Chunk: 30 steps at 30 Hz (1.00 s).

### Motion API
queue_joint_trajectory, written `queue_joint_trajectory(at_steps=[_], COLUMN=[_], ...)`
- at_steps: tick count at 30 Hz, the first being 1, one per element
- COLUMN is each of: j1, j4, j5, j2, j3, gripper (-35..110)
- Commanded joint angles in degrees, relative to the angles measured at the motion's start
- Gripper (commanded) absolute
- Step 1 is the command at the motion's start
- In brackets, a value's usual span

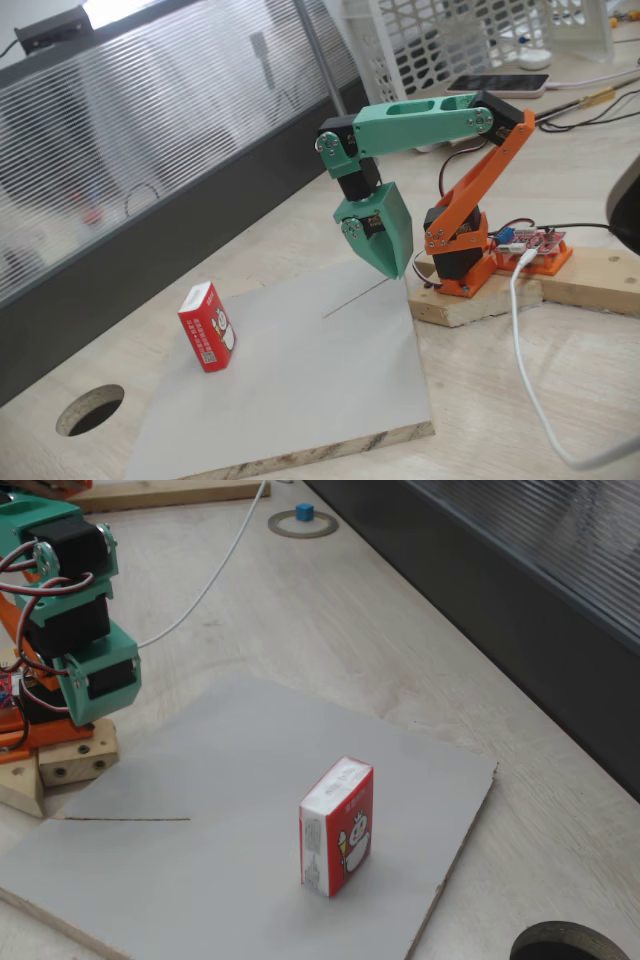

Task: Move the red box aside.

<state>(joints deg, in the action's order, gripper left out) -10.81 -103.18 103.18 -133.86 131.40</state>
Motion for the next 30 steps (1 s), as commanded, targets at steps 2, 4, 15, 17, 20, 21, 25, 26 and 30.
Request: queue_joint_trajectory(at_steps=[2,4,15,17,20,21,25,26,30], j1=[-0.4,-0.4,-0.4,-0.4,-0.4,-0.4,-0.5,-0.6,-0.7], j4=[-0.4,-0.4,-0.3,-0.3,-0.2,-0.2,-0.3,-0.6,-1.0], j5=[0.7,0.8,0.8,0.5,0.4,0.4,0.3,0.3,0.3], j2=[-1.3,-1.3,-1.1,-0.2,6.0,8.8,20.1,22.9,32.2], j3=[-0.4,-0.4,-1.3,-1.5,-4.6,-7.0,-19.6,-22.8,-33.0], gripper=[4,4,4,4,4,4,4,4,4])
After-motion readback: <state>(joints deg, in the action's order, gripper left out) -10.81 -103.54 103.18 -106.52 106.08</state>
